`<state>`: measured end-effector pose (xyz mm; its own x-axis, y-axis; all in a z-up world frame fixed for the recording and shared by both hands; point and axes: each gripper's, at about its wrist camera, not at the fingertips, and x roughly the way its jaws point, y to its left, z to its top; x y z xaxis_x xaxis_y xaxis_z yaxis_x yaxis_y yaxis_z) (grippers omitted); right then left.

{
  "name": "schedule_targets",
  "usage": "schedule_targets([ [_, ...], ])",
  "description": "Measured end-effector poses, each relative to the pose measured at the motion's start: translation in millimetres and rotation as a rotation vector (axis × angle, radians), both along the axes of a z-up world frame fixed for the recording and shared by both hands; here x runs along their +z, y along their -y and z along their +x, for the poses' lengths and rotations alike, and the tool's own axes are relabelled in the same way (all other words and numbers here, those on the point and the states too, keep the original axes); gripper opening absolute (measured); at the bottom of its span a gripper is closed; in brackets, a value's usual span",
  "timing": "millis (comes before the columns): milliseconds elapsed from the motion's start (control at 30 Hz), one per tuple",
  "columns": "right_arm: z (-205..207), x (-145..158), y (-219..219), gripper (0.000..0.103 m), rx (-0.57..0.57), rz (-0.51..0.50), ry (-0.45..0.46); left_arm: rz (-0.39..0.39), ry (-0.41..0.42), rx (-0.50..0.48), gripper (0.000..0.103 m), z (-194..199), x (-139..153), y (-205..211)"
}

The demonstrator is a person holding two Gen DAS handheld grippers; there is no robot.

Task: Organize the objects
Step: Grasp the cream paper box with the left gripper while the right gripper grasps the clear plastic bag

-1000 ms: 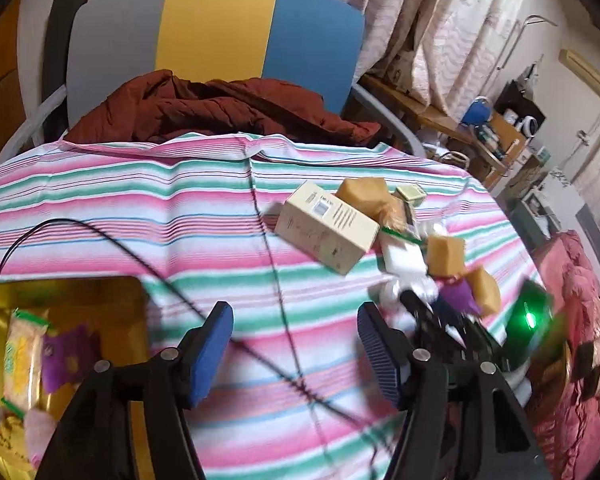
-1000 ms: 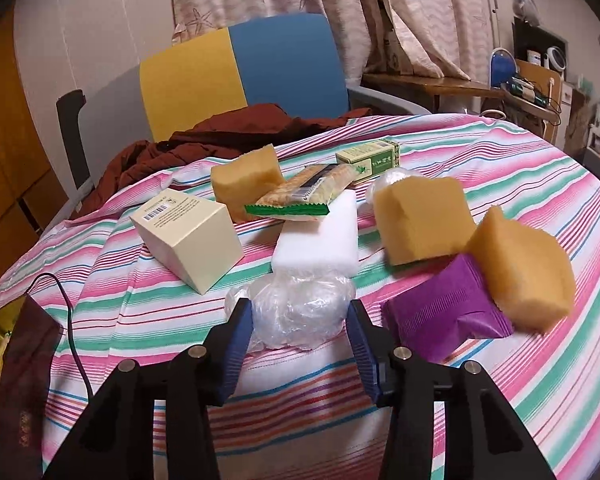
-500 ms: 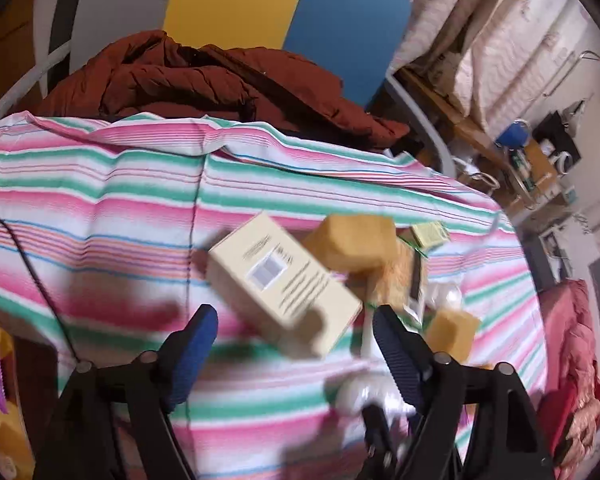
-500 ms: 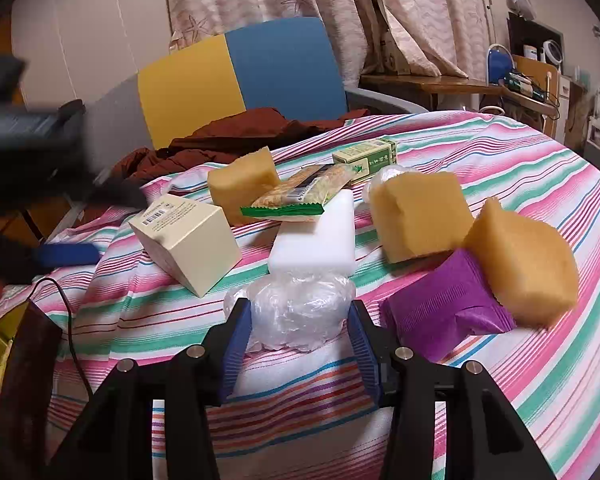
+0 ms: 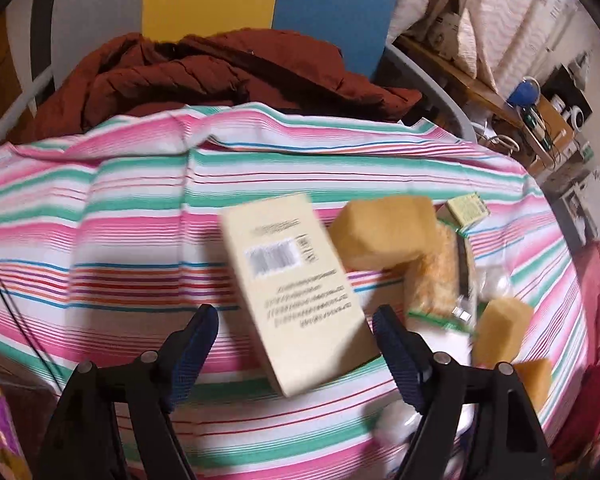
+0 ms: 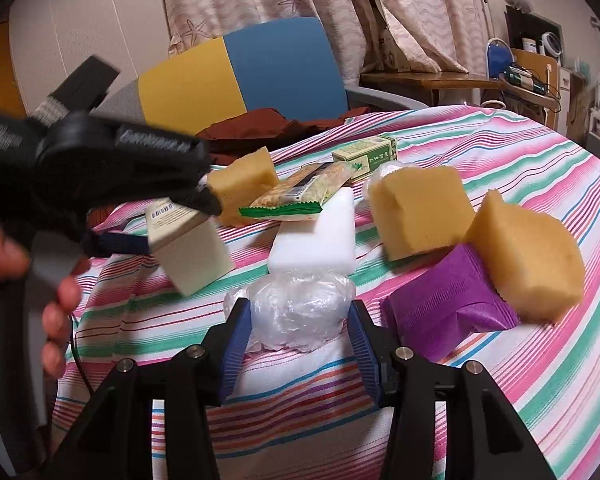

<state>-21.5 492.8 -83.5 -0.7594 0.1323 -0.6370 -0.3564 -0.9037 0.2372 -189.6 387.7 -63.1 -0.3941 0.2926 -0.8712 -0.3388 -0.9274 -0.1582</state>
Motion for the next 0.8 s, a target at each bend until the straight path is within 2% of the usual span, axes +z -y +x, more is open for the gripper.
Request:
schedule_targets([
  [67,0.9,-0.1,0.9,0.05,-0.001,0.003,-0.001,-0.032,-0.036,-0.021,0.064,5.9,0.0,5.8],
  [167,0.7,-0.1,1.8,0.05,-0.003,0.011,0.001,-0.054,-0.027,-0.048,0.053,5.1,-9.8,10.2],
  [500,-2.6,1.5,7.6,0.048,0.001,0.06,0.011,0.059,-0.041,-0.041,0.052,11.0,-15.4,30.2],
  [800,-1.2,6.5,17.2,0.043,0.019,0.118,-0.007,0.141,-0.124,-0.098,0.052,64.0,5.6,62.1],
])
